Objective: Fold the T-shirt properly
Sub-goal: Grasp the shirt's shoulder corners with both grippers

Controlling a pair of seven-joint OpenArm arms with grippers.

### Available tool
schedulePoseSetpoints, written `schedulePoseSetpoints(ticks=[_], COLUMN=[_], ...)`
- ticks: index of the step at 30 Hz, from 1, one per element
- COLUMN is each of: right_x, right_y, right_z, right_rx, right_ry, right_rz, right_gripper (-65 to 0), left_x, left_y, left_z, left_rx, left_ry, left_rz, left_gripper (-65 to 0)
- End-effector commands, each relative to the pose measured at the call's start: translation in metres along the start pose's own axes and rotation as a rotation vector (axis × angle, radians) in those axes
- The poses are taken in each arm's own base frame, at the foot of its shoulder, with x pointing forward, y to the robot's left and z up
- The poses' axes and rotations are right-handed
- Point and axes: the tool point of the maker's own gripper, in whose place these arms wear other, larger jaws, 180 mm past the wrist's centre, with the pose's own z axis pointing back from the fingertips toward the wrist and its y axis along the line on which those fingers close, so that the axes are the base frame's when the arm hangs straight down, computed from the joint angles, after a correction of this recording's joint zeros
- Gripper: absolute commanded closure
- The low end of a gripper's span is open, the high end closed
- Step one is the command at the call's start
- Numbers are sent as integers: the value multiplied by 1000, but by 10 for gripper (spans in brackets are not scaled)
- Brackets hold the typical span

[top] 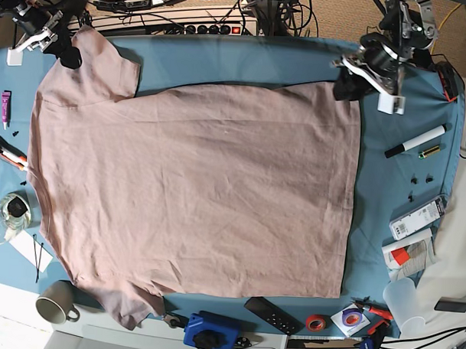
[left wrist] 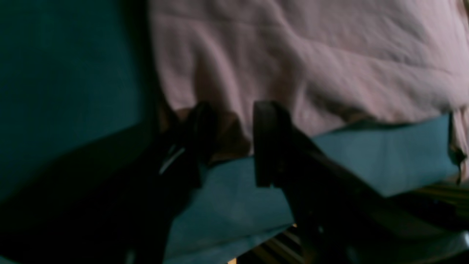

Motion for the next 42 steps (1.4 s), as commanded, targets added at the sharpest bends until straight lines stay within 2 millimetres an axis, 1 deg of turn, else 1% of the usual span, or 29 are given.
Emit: schedulePoseSetpoints(ticks=[1, 5, 6, 7, 8, 9, 13, 14, 17, 18, 21, 23, 25, 28, 31, 34, 37, 39, 42], right_x=[-19, -18, -18, -17, -16, -15, -11, -10, -6, -4, 3, 11, 21, 31, 28, 22, 19, 18, 20], right_y=[-12, -12, -11, -10, -9, -9, -8, -7, -5, -5, -5, -5, 0, 8, 18, 26, 33, 35, 36], right_z=[5, 5, 5, 4, 4, 4, 3, 2, -1, -1, 2, 6, 13, 25, 35, 42, 48, 50, 48], right_rx=[-67, -66, -61, -55, -48, -47, -44, -41, -35, -34, -42, -51, -61, -84, -101, -100, -102, -105, -101], right_ry=[109, 107, 103, 98, 92, 91, 75, 71, 62, 62, 64, 51, 27, 10, 34, 53, 56, 60, 53], right_rz=[6, 6, 5, 4, 2, 2, 5, 7, 13, 17, 36, 58, 94, 160, 220, 251, 273, 282, 285], right_gripper=[-325, -324, -324, -324, -324, -307, -164, -129, -15, 0, 0, 0, 0, 0, 0, 0, 0, 0, 0], left_x=[-2, -5, -1, -1, 1, 4, 9, 11, 15, 14, 10, 8, 10, 21, 22, 19, 14, 15, 31], left_y=[-4, -19, -20, -20, -19, -16, -4, -4, -5, -6, -6, -5, -4, -7, -6, -4, -5, -5, -6], left_z=[2, -2, -4, -4, -5, -6, -10, -11, -12, -12, -11, -7, 2, 20, 37, 46, 48, 47, 48], left_rx=[-15, -59, -60, -55, -43, -28, 45, 45, 39, 35, 38, 49, 60, 59, 84, 99, 96, 94, 91], left_ry=[3, -9, -24, -33, -46, -50, -40, -44, -51, -50, -33, -7, 5, -44, -56, -51, -42, -45, -126], left_rz=[14, 54, 57, 57, 52, 43, 13, 8, 3, -2, 0, -2, -11, -5, -26, -28, -25, -28, -34], left_gripper=[-207, -206, -206, -199, -179, -151, -14, 0, 0, 0, 0, 0, 0, 0, 0, 0, 0, 0, 0])
